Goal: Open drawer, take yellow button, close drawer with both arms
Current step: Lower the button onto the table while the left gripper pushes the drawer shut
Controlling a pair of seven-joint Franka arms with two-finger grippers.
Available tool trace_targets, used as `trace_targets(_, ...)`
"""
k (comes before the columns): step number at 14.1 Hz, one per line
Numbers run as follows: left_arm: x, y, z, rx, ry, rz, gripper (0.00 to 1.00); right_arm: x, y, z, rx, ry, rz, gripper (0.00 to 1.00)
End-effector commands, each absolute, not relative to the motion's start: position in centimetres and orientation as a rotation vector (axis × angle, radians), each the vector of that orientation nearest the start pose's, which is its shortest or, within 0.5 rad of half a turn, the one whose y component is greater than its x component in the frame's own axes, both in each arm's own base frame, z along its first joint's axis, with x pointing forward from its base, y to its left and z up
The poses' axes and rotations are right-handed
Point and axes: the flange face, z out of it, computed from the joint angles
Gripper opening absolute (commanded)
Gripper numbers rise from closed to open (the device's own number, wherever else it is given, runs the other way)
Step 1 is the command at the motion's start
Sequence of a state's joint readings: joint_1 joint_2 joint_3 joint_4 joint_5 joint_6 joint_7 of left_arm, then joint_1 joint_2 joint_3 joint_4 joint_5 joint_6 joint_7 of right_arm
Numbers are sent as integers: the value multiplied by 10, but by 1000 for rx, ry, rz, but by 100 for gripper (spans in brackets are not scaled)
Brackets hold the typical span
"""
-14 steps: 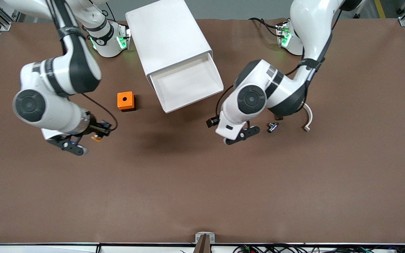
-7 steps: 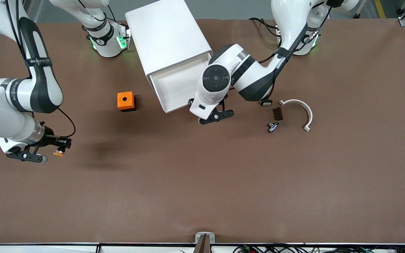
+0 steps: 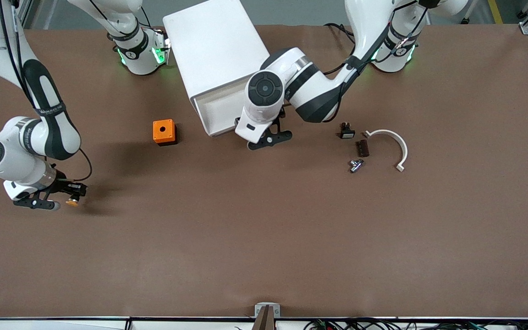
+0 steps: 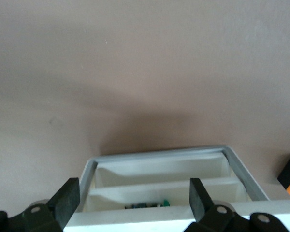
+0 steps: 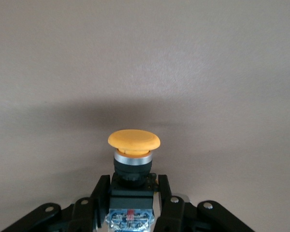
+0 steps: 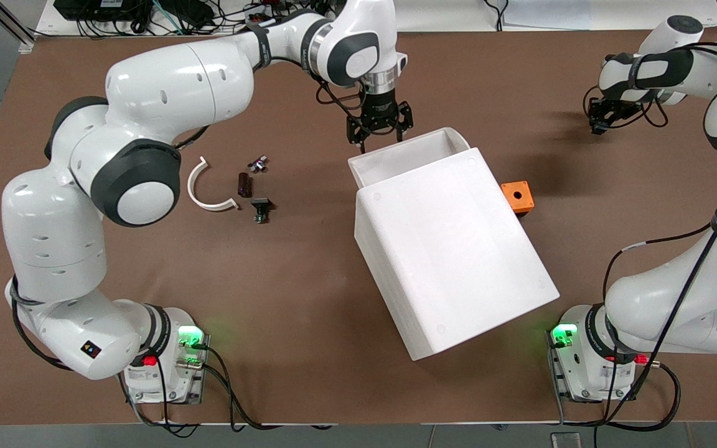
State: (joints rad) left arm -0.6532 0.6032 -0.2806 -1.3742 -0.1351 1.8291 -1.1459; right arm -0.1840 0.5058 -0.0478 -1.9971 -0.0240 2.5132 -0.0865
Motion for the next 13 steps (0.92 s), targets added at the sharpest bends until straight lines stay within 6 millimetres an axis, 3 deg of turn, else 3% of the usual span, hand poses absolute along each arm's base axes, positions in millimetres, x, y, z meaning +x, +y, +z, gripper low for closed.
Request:
trace_targets(1, 408, -562, 374, -3101, -469, 503, 100, 600, -143, 199, -3180, 160, -1, 0)
trace_targets(6, 368, -584, 373, -3064, -514, 566, 100, 604, -143, 189, -3196, 35, 17, 0)
trace_targets(7, 360, -588, 373, -3054, -527, 579, 100, 604, -145, 185, -3195, 45, 27, 13)
trace_targets(8, 354, -591, 374, -3047, -542, 587, 100, 605, -149, 184, -3194, 52, 29, 92)
trace_targets(9, 353, -591, 374, -3040, -564, 585, 100, 605, -152, 182, -3193, 61, 34, 100)
trace_targets(13, 350, -593, 376, -3029, -599, 591, 100, 612, -144, 200, -3189, 57, 72, 100)
